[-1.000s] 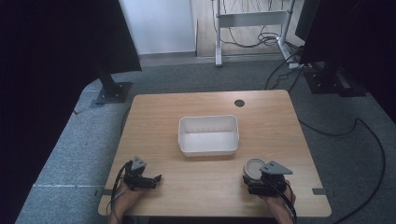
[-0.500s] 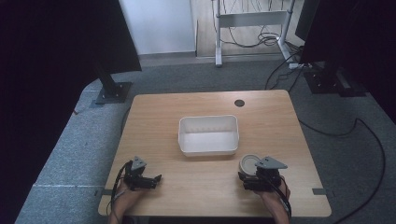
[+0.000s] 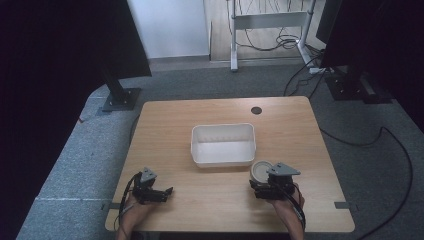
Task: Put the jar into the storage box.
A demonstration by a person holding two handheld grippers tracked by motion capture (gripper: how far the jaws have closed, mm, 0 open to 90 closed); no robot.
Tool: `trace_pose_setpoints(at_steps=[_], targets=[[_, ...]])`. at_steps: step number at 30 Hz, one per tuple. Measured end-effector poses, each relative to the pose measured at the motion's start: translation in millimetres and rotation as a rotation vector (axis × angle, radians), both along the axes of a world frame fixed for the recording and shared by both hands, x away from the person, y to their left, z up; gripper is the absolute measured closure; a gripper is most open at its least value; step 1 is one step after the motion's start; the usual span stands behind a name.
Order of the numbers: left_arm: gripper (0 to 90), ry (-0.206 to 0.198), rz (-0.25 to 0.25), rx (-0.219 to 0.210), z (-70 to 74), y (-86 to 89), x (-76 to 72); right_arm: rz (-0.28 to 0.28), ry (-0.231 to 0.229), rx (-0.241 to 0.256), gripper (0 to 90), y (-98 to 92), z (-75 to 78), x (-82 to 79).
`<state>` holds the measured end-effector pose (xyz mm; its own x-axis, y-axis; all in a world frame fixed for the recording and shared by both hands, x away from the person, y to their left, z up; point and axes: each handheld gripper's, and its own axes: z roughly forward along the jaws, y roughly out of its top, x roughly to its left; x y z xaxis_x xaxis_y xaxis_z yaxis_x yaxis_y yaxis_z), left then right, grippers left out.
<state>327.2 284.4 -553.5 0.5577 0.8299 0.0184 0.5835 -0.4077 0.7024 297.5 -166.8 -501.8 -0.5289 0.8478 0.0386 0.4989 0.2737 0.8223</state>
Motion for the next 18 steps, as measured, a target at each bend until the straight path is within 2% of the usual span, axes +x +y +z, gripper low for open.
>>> trace_pose_setpoints(at_steps=[18], targets=[[0.0,0.000,0.000,0.000,0.0,0.0,0.0,0.023,-0.002,0.001,9.4,21.0,6.3,15.7]])
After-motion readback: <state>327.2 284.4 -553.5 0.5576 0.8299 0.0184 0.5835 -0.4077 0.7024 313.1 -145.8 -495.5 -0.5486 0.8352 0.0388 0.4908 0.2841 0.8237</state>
